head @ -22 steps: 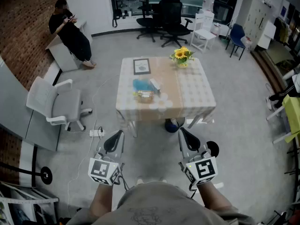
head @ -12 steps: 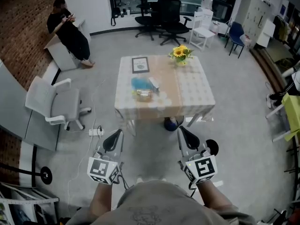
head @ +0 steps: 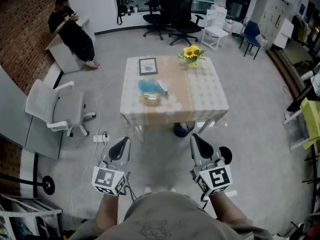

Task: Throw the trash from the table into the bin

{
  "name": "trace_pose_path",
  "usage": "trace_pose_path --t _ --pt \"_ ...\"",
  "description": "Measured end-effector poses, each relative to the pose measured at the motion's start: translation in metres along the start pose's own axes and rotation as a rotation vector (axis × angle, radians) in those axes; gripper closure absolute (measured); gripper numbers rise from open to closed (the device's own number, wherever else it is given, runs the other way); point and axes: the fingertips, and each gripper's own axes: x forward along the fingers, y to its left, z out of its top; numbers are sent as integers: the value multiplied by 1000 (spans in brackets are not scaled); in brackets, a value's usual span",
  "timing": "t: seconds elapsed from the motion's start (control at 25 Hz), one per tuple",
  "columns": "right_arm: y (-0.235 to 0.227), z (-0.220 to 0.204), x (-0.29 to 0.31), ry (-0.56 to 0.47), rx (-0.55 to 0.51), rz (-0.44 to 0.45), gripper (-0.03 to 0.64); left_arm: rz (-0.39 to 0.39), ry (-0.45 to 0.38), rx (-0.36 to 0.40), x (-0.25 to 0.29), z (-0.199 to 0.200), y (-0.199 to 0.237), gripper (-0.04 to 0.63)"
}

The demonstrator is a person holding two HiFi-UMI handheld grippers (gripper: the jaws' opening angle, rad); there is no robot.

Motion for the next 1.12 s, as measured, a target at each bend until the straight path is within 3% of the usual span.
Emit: trace_pose_path --t 0.76,1.12 --pt "-61 -22 -25 18 50 14 615 45 52 -12 29 -8 -45 588" --pt "-72 -22 -40 5 38 58 615 64 28 -6 30 4 -72 588"
